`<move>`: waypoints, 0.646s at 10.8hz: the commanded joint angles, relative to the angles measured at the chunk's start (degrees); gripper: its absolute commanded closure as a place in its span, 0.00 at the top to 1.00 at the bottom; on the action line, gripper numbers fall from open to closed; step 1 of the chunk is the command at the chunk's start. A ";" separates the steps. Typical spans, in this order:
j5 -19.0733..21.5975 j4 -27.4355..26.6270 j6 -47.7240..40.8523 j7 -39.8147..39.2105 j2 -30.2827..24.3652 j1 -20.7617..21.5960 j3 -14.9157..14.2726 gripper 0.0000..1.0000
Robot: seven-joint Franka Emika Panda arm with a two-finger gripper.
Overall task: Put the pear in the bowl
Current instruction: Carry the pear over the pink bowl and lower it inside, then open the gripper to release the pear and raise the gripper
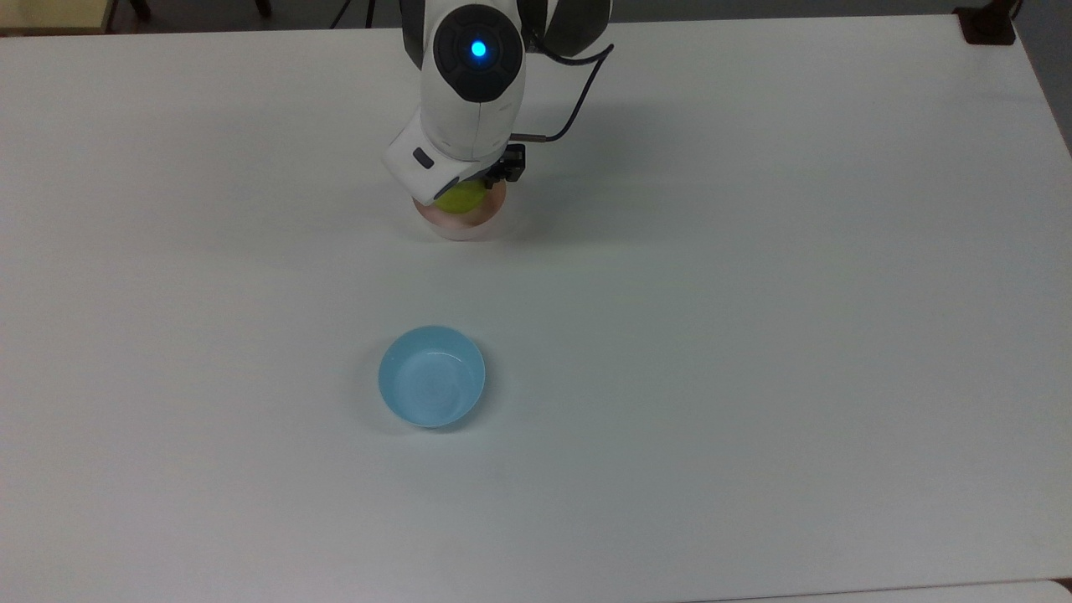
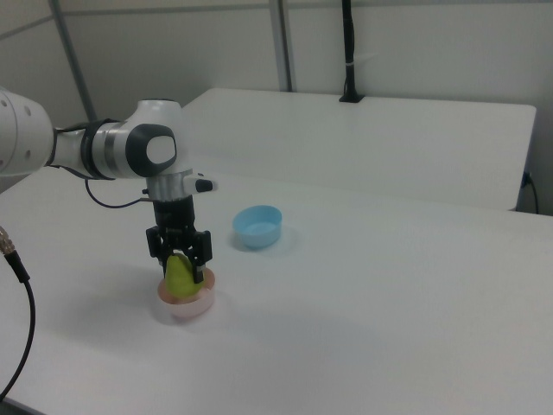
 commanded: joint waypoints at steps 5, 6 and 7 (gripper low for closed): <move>0.71 0.41 -1.21 3.26 -3.67 1.09 -0.72 1.00; 0.71 1.91 -3.32 2.74 -4.99 0.83 -0.72 1.00; 0.80 3.75 -4.64 2.56 -6.13 0.39 -0.81 1.00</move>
